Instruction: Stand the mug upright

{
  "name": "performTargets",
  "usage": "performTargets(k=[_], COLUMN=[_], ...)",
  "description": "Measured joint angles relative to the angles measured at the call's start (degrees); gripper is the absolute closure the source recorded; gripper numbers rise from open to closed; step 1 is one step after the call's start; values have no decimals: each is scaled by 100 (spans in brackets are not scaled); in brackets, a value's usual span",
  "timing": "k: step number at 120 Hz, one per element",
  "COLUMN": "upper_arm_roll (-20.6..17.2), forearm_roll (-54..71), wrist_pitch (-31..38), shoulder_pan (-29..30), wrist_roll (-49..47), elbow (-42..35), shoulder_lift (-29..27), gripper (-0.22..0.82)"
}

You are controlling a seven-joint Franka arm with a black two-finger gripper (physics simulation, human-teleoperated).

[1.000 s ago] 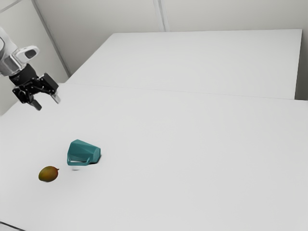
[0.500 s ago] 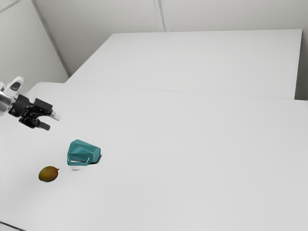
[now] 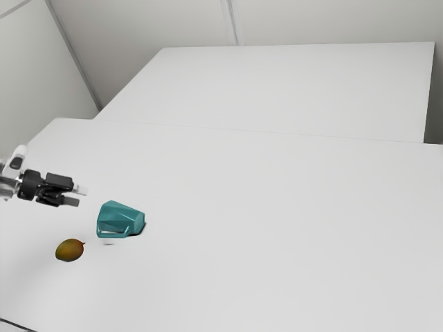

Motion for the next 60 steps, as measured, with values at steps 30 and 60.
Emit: performTargets(k=[30, 60], upper_arm_roll=[2, 1], forearm_roll=[-31, -33], wrist_pitch=[-131, -213], shoulder_pan=[131, 240], wrist_roll=[334, 497], elbow=[2, 86], shoulder_lift=[404, 741], gripper=[2, 2])
